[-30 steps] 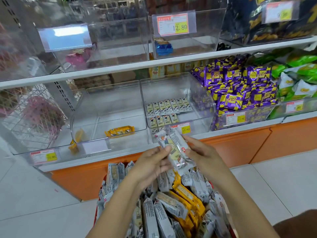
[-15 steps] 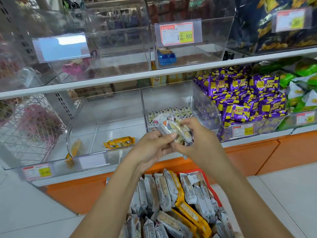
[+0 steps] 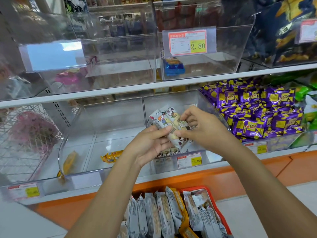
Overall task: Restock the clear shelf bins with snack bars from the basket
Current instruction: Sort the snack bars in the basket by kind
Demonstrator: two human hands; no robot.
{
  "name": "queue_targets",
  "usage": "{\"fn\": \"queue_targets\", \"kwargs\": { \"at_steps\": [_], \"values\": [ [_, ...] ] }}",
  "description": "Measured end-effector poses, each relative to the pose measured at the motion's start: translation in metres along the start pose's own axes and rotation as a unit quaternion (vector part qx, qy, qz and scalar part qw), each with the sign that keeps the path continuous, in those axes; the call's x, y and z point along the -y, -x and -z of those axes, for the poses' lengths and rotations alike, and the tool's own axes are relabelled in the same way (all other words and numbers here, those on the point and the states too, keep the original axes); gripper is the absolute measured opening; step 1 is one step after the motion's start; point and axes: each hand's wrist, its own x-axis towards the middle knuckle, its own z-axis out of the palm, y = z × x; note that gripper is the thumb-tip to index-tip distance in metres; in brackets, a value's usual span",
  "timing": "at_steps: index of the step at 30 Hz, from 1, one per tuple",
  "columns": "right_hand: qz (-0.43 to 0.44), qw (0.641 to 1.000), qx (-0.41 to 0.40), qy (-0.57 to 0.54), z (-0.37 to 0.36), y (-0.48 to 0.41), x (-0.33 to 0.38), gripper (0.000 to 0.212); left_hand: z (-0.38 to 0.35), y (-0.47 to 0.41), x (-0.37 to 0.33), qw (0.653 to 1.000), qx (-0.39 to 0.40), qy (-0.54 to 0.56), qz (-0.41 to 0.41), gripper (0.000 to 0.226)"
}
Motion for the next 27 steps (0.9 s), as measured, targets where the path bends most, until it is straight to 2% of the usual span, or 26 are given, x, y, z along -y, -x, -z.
{"fn": "queue_targets", "kwargs": {
  "at_steps": [2, 4, 6, 9, 13, 16, 19, 22, 25, 27],
  "values": [
    [-0.014, 0.999, 0.011, -0.039, 0.0, -0.003, -0.006, 0.035, 0.004, -0.003, 0.001, 1.0, 0.011, 0.011, 0.008, 0.034],
    [-0.027, 0.998, 0.026, -0.041, -0.002, -0.005, -0.009, 0.045, 0.007, -0.006, 0.002, 1.0, 0.015, 0.006, 0.02, 0.044],
    [-0.028, 0.999, 0.029, 0.0, -0.007, -0.006, -0.012, 0.053, 0.008, -0.01, 0.004, 1.0, 0.008, 0.001, 0.029, 0.045],
    [-0.035, 0.999, 0.002, 0.015, -0.006, -0.009, -0.014, 0.051, 0.009, -0.017, 0.007, 0.999, 0.005, 0.015, 0.037, 0.054],
    [-0.058, 0.997, 0.046, -0.023, 0.011, -0.02, -0.016, 0.053, 0.009, -0.021, 0.005, 0.999, 0.03, 0.008, 0.04, 0.038],
    [-0.012, 0.998, 0.054, 0.018, 0.018, -0.024, -0.016, 0.041, 0.012, -0.024, 0.004, 0.998, 0.036, 0.009, 0.041, 0.028],
    [0.06, 0.994, 0.026, 0.091, 0.031, -0.028, -0.019, 0.042, 0.015, -0.026, 0.002, 0.997, 0.04, 0.036, 0.052, 0.042],
    [0.174, 0.971, 0.034, 0.159, 0.043, -0.032, -0.027, 0.041, 0.017, -0.023, 0.0, 0.99, 0.084, 0.084, 0.074, 0.047],
    [0.256, 0.947, 0.051, 0.187, 0.037, -0.028, -0.032, 0.038, 0.019, -0.022, 0.002, 0.984, 0.121, 0.089, 0.097, 0.055],
    [0.28, 0.941, 0.055, 0.184, 0.028, -0.024, -0.032, 0.036, 0.017, -0.023, 0.005, 0.983, 0.126, 0.081, 0.11, 0.057]
  ]
}}
